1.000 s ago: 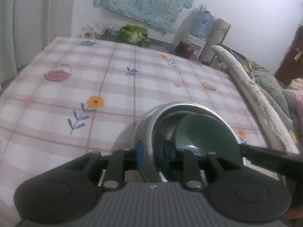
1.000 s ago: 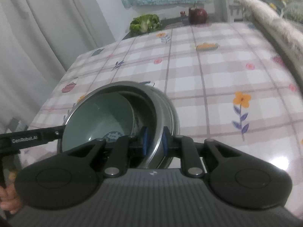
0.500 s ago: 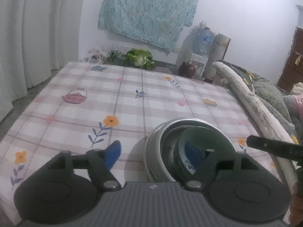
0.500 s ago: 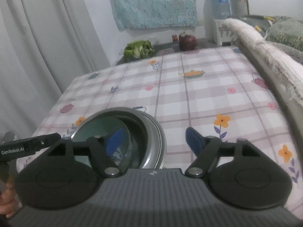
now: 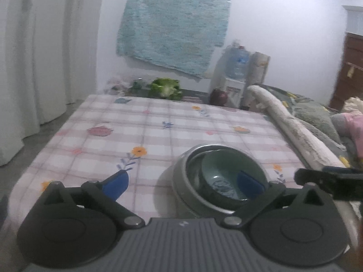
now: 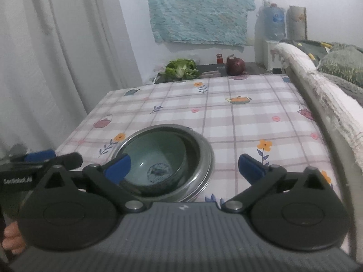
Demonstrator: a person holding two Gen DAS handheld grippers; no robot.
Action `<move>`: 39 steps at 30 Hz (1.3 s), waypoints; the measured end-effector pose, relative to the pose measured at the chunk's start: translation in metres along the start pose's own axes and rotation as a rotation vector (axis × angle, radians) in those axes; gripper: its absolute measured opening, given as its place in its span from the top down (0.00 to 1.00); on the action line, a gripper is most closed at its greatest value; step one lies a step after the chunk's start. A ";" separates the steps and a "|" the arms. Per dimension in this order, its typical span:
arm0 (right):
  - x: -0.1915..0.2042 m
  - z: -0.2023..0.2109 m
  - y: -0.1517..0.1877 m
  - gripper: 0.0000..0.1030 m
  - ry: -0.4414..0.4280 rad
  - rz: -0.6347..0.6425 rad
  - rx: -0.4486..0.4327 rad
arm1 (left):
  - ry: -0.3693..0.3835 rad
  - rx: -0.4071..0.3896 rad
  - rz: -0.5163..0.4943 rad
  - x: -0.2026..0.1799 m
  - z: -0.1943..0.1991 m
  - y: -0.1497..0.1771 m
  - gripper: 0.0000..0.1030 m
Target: Organize plates and bowls
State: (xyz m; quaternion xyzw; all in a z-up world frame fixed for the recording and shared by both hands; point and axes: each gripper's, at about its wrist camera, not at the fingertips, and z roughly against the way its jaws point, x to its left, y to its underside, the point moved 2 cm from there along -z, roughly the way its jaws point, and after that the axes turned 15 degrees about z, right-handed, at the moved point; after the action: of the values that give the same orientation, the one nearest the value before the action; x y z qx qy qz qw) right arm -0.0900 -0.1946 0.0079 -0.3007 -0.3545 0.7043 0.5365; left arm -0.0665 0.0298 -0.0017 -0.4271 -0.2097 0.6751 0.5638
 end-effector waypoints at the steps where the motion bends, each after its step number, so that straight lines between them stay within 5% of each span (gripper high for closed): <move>1: 0.004 0.003 0.000 0.01 0.000 0.010 0.001 | -0.013 0.001 0.007 0.001 0.003 0.001 0.00; 10: 0.033 0.022 0.014 0.01 0.016 0.057 0.012 | -0.143 -0.027 0.047 0.010 0.027 0.016 0.00; 18: 0.050 0.021 0.027 0.01 0.036 0.039 0.052 | -0.179 0.042 -0.079 0.012 0.023 0.033 0.00; 28: 0.059 0.005 0.036 0.01 0.150 0.069 0.176 | -0.227 0.161 -0.038 0.019 0.008 0.036 0.00; 39: 0.051 -0.013 0.045 0.01 0.131 -0.009 0.281 | -0.280 0.265 -0.041 0.015 -0.005 0.043 0.00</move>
State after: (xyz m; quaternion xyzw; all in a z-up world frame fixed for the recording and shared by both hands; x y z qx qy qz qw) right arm -0.1168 -0.1509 -0.0387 -0.2665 -0.2179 0.7235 0.5984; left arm -0.0871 0.0307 -0.0426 -0.2466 -0.2041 0.7381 0.5939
